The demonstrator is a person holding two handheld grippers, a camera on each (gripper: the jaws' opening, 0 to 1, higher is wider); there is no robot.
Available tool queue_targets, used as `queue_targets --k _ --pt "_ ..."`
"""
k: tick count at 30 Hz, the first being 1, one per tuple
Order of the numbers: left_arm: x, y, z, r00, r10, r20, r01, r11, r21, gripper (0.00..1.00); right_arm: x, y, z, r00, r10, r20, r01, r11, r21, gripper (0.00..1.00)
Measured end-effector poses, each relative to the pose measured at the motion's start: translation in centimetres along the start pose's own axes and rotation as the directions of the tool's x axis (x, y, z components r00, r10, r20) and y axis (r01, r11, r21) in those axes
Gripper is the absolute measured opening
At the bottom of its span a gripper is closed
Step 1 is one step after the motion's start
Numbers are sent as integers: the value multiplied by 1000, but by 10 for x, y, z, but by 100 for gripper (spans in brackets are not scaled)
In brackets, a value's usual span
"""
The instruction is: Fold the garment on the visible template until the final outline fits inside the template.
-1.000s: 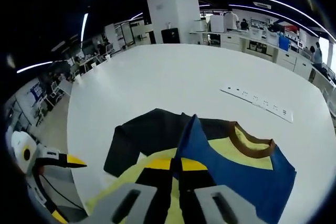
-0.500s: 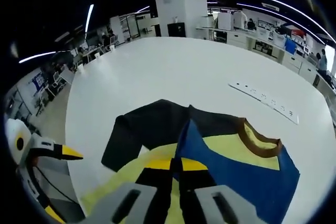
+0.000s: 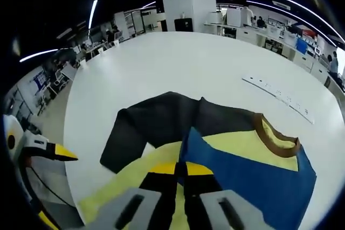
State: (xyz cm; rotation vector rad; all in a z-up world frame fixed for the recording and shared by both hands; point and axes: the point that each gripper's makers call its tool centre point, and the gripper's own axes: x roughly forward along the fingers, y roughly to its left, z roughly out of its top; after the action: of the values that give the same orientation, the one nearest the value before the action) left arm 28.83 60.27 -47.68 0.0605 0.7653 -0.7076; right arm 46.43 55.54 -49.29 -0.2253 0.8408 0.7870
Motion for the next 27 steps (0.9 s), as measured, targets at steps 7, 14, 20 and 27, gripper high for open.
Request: queue_targets --k 7,14,20,27 --pt "-1 2 1 1000 0 3 0 1000 -3 95 9 2 -11 1000 12 -22 -12 1000 2 0" --pt "0 3 1 1000 0 -1 0 1000 -4 95 17 8 -19 998 54 -31 -54 999 1 0" --pt "1 3 2 1000 0 0 0 1000 1 95 21 18 -30 994 89 -60 -88 996 16 2" --pt "-1 4 4 1000 7 6 -7 1000 2 95 21 15 -35 994 80 -72 -78 997 28 2"
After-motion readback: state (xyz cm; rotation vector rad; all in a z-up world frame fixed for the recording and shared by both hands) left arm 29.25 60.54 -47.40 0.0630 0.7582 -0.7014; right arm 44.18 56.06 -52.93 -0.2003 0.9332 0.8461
